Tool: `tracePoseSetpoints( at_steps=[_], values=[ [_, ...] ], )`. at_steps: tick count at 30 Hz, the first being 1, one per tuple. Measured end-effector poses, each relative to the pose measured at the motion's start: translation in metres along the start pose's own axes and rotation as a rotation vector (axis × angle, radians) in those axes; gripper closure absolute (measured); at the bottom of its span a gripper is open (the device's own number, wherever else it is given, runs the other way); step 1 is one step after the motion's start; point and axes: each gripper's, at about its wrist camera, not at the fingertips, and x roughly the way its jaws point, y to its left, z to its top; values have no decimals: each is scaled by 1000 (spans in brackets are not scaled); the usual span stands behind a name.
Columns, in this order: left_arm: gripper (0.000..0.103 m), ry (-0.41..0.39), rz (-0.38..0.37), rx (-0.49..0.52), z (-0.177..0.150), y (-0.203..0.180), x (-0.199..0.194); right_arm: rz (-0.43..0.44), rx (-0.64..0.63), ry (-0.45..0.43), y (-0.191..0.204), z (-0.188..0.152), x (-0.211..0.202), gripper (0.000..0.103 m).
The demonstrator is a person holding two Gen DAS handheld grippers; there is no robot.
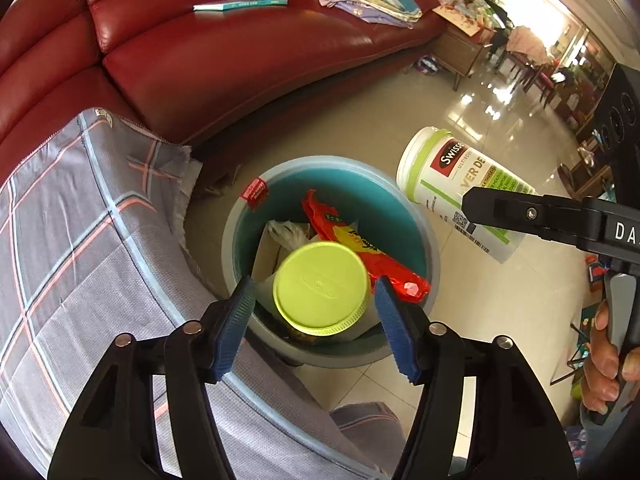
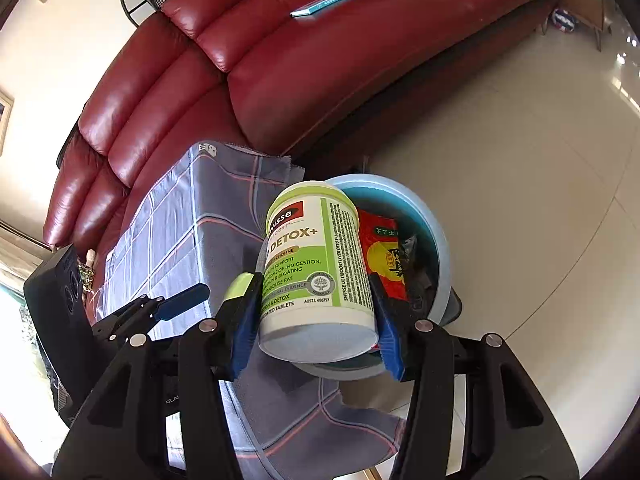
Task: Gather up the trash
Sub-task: 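Carry the yellow-green lid and Swisse bottle with both tools over the teal bin, then open the left tool dropping the lid while the right tool releases the bottle into the bin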
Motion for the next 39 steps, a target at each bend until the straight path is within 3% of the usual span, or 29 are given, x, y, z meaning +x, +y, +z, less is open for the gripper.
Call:
tracePoseSetpoints(
  at_steps=[2, 5, 11, 25, 27, 28, 31, 33, 39],
  values=[
    [16, -8, 31, 0, 1, 1, 3, -6, 0, 9, -2, 2, 4, 54],
    [5, -10, 61, -15, 0, 5, 4, -13, 0, 24, -4, 4, 9, 54],
    [5, -9, 120, -14, -5, 14, 1, -21, -9, 44, 1, 9, 19, 54],
    [4, 0, 103, -84, -18, 35, -10, -71, -76, 79, 19, 7, 41, 53],
    [4, 1, 108, -83, -19, 35, -11, -83, -86, 81, 22, 6, 43, 31],
    [4, 0, 108, -84, -20, 35, -12, -88, -87, 74, 23, 6, 42, 27],
    [4, 12, 102, -95, -21, 37, -12, -109, -83, 76, 23, 5, 43, 24],
    [4, 15, 105, -96, -22, 38, -12, -136, -80, 76, 23, 5, 44, 16],
    [4, 19, 106, -101, -27, 38, -17, -173, -81, 89, 22, -3, 40, 14]
  ],
)
